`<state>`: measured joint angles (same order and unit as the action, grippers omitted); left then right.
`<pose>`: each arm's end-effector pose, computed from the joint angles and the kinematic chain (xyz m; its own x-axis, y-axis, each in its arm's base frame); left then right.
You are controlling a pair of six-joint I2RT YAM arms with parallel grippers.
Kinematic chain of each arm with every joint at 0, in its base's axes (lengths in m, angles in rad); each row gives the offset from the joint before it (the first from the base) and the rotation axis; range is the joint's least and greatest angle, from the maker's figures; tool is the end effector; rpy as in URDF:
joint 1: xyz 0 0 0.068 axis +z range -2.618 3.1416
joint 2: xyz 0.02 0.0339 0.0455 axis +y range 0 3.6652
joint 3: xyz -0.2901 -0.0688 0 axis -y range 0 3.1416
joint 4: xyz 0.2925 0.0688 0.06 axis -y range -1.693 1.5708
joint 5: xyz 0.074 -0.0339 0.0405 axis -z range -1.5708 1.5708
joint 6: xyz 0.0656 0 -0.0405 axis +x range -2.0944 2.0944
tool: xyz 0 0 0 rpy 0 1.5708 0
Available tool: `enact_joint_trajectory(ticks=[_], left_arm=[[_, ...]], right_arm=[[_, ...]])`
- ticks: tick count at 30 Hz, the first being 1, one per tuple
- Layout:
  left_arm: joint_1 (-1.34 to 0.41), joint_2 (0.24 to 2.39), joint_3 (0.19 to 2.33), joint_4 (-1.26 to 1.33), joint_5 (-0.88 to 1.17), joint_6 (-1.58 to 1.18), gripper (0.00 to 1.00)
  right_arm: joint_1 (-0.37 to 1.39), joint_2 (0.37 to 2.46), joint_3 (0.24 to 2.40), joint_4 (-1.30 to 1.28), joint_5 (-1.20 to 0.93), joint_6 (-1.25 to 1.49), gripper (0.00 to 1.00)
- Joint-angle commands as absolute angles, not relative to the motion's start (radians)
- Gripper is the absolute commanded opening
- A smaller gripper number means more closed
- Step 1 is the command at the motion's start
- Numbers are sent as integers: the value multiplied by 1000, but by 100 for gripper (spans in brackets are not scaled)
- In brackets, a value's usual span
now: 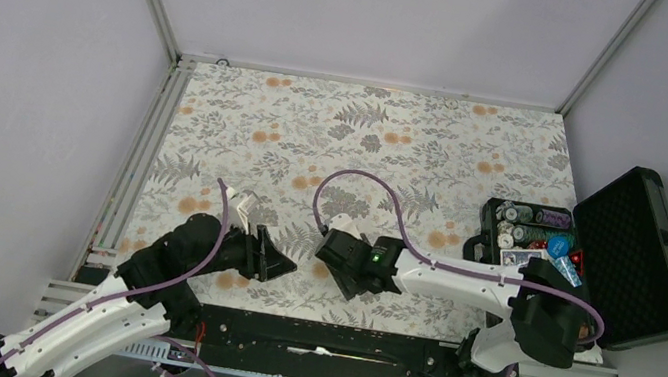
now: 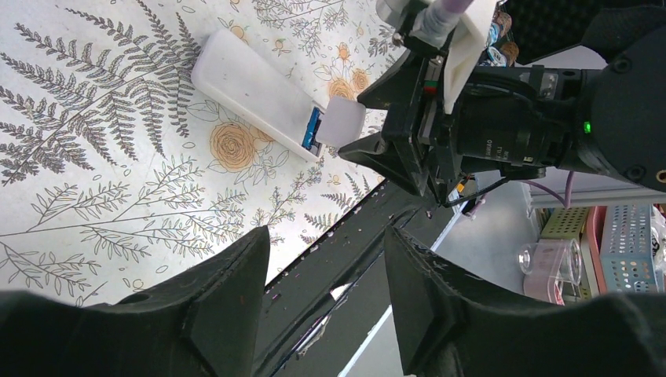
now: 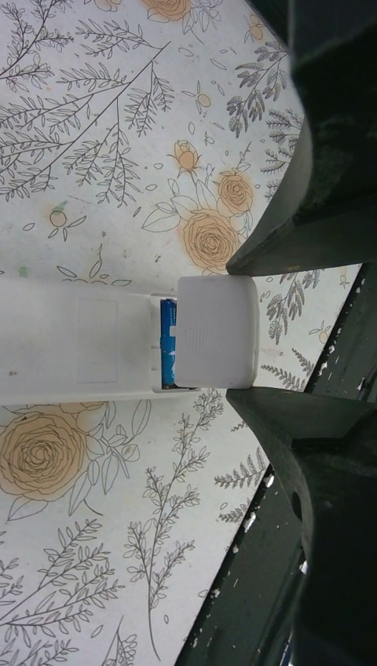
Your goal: Load the batteries into the remote control
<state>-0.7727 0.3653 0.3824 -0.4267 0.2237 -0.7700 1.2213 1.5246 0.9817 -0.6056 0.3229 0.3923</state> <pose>0.1094 -0.1270 0.2272 -0.7800 -0.1876 -0.5970 0.3948 0.5928 -0.7020 0.1373 0.3160 0.1793 -0.6122 -0.6210 -0.4894 -0.6627 0.7406 -0.1108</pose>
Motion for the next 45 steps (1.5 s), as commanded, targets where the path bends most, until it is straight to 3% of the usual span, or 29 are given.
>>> enact_joint_trajectory(ticks=[1,45], left_arm=[[-768,352,417,-403,231,-756,57],[-768,346,410,-397,241,-759,53]], right_arm=[[1206,1553,1034,-625,331,424,8],[1160,1613,1044,-602,236,425,9]])
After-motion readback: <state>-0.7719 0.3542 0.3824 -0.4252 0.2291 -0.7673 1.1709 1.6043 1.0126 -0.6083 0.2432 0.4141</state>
